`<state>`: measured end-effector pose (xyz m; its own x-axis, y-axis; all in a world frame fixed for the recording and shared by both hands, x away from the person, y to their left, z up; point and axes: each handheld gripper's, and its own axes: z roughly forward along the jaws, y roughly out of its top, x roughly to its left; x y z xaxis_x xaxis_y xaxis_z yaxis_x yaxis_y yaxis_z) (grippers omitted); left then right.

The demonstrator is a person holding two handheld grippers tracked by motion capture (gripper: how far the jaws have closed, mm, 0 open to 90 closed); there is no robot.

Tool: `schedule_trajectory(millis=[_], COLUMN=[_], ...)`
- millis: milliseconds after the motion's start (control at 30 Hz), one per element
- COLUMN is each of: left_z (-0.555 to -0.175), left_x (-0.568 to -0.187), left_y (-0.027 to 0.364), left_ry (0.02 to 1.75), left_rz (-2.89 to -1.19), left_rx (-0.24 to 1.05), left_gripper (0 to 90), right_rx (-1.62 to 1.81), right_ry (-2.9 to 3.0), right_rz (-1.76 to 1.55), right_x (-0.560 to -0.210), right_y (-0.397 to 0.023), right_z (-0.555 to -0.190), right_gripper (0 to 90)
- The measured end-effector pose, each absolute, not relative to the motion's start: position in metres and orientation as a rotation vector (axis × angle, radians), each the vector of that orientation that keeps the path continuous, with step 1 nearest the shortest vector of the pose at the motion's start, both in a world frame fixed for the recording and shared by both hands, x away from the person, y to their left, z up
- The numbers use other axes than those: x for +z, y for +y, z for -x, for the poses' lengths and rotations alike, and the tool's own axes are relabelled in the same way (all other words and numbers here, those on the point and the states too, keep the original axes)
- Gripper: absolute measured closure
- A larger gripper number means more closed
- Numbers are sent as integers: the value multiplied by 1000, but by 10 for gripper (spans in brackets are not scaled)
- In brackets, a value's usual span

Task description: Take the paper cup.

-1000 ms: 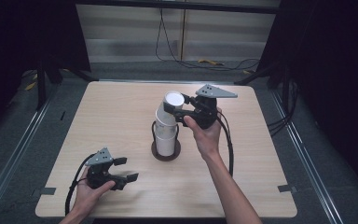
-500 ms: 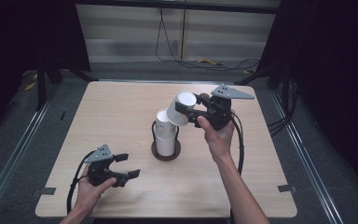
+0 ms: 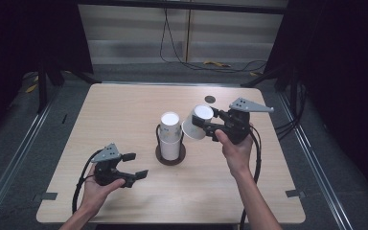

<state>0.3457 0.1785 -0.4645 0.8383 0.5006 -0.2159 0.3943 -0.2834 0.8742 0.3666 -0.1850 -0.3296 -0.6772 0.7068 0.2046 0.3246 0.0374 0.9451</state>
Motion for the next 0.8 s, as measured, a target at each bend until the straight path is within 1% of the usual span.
schedule_trajectory(millis=[333,533,800], left_z=[-351,-353,-357], left_x=[-456,-446,-435], left_y=[171,158,142], left_ry=[647,600,550], left_rz=[-1885,-1894,-1892], left_rx=[120,118,110], left_gripper=[159,159,159], right_rx=[1669,1674,1671], right_ry=[2057,2083,2135], right_rz=[-1044,-1044,-1050], right_x=[-347,-356,-371], right_y=[-186,-188,-185], right_z=[-355,-344,-342], right_gripper=[351,351,351])
